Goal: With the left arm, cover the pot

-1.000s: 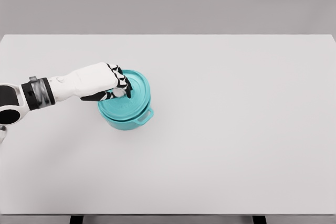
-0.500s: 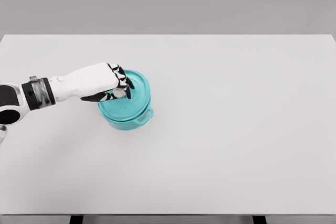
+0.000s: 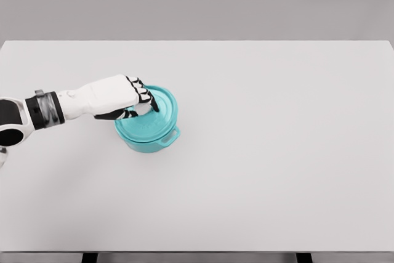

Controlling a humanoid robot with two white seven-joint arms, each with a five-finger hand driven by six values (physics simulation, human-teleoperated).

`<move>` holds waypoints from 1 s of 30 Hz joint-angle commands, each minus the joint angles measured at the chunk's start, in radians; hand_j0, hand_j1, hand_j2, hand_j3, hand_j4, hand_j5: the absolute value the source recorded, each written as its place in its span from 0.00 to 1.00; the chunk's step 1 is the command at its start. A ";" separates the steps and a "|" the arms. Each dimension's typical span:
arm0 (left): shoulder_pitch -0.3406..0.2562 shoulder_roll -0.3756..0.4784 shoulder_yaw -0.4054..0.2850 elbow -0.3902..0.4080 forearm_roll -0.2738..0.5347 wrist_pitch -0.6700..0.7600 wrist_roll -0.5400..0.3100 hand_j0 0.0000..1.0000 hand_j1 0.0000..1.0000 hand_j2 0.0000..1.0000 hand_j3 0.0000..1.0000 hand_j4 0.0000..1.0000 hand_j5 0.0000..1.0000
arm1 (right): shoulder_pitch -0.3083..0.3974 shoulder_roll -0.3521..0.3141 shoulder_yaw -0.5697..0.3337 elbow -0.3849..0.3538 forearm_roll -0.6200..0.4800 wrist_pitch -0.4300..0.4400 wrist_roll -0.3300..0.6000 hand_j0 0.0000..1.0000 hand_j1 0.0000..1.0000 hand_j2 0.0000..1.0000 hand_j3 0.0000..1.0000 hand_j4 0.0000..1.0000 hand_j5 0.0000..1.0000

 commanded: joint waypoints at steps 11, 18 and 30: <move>0.002 0.003 0.002 -0.002 0.007 0.002 0.000 0.76 0.76 0.76 0.76 0.76 0.76 | 0.000 0.000 0.000 0.001 0.000 0.000 0.000 1.00 1.00 1.00 1.00 1.00 1.00; -0.002 0.017 0.014 -0.028 0.010 0.002 -0.002 1.00 1.00 1.00 1.00 1.00 1.00 | 0.000 0.000 0.000 0.001 0.000 0.000 0.000 1.00 1.00 1.00 1.00 1.00 1.00; 0.049 0.209 0.212 0.049 0.056 0.002 -0.011 1.00 1.00 1.00 1.00 1.00 1.00 | 0.000 0.000 0.000 -0.001 0.000 0.000 0.000 1.00 1.00 1.00 1.00 1.00 1.00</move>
